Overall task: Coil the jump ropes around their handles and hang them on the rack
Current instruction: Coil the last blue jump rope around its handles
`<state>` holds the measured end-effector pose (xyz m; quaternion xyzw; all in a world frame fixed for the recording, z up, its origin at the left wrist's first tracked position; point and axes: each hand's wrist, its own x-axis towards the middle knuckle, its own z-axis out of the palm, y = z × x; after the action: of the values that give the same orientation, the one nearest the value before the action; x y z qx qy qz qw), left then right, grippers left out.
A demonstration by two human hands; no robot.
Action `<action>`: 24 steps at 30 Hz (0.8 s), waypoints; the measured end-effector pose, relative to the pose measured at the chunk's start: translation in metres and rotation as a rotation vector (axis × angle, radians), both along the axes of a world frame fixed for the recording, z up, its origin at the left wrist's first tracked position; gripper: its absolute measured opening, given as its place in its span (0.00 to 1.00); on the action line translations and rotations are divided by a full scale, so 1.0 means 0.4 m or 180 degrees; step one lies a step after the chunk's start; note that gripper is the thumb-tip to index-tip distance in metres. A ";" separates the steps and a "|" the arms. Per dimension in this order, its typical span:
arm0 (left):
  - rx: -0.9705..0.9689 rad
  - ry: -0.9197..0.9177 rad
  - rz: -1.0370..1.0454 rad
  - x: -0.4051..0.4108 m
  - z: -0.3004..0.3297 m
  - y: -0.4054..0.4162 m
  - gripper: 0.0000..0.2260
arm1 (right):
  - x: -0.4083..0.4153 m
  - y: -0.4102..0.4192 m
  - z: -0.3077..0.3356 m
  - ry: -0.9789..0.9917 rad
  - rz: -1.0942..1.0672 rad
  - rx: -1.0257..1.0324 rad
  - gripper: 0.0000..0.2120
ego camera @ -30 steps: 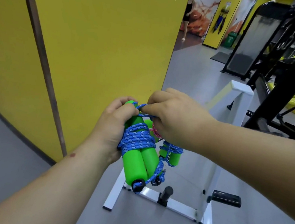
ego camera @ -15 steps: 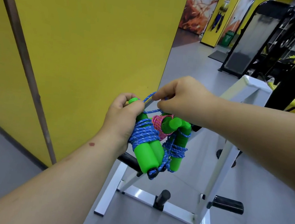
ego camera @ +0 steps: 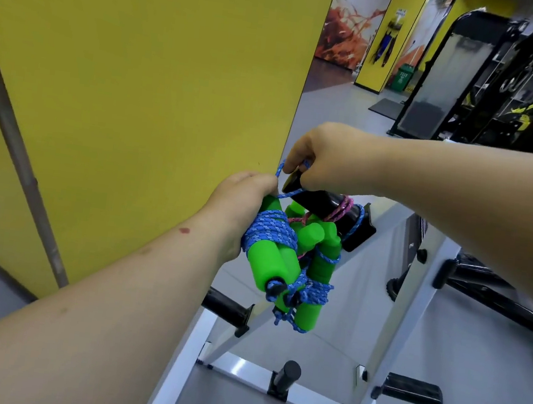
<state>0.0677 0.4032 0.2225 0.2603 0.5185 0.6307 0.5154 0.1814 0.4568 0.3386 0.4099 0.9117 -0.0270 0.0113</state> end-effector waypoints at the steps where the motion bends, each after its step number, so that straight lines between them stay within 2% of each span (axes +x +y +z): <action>1: -0.0094 -0.0002 -0.0084 -0.006 0.000 0.010 0.13 | -0.001 0.008 0.002 0.0016 -0.0048 -0.0037 0.15; 7: -0.0617 -0.0003 -0.0611 -0.030 0.011 0.049 0.09 | -0.005 0.057 -0.001 0.0629 -0.0468 -0.0704 0.09; 12: -0.0792 0.0106 -0.0759 -0.029 0.025 0.057 0.07 | -0.003 0.073 0.001 0.0907 -0.0747 -0.0960 0.13; 15: -0.0842 0.0135 -0.0799 -0.030 0.034 0.056 0.06 | -0.005 0.081 -0.001 0.1106 -0.1095 -0.1134 0.10; 18: -0.0875 -0.0020 -0.0892 -0.031 0.028 0.056 0.05 | 0.006 0.087 -0.012 0.1282 -0.1413 -0.1603 0.08; 20: -0.0909 -0.0110 -0.0956 -0.036 0.020 0.057 0.08 | 0.013 0.086 -0.013 0.1272 -0.1395 -0.1614 0.09; 24: -0.0818 -0.0256 -0.0864 -0.033 0.016 0.048 0.06 | 0.012 0.069 -0.002 0.0937 -0.1177 -0.0957 0.09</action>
<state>0.0546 0.4225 0.2290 0.2345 0.5339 0.4939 0.6450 0.1863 0.4845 0.3378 0.5546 0.7990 -0.2228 -0.0657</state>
